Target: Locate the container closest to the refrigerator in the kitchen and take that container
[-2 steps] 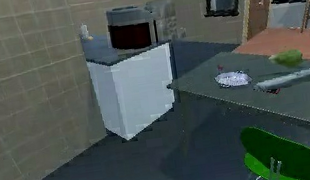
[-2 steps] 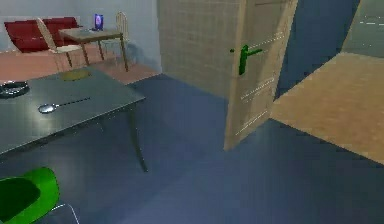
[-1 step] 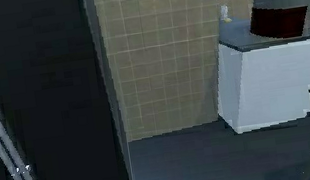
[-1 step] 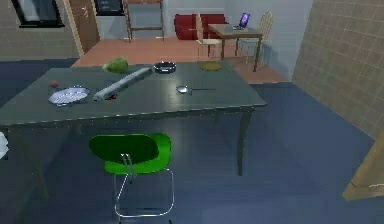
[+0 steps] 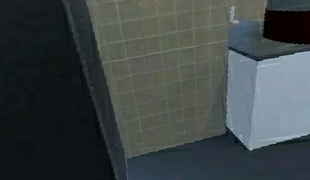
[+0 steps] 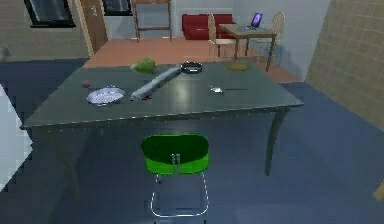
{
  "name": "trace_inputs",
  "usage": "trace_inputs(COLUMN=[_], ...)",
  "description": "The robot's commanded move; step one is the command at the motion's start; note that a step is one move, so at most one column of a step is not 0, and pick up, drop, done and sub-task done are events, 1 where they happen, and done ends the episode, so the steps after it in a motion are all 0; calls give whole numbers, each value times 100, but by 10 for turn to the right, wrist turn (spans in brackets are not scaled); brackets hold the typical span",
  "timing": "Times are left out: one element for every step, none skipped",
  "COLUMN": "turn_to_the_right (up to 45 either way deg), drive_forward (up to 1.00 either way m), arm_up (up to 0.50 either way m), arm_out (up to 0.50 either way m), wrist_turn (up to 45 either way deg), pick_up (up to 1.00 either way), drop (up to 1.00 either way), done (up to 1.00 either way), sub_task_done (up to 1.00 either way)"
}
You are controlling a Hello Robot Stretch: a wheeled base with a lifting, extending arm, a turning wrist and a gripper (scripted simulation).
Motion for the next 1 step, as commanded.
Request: trace_inputs(turn_to_the_right=[210], drive_forward=[0], arm_up=[0], arm_out=[0], wrist_turn=[0], pick_up=[0], drop=[0], done=[0], sub_task_done=[0])
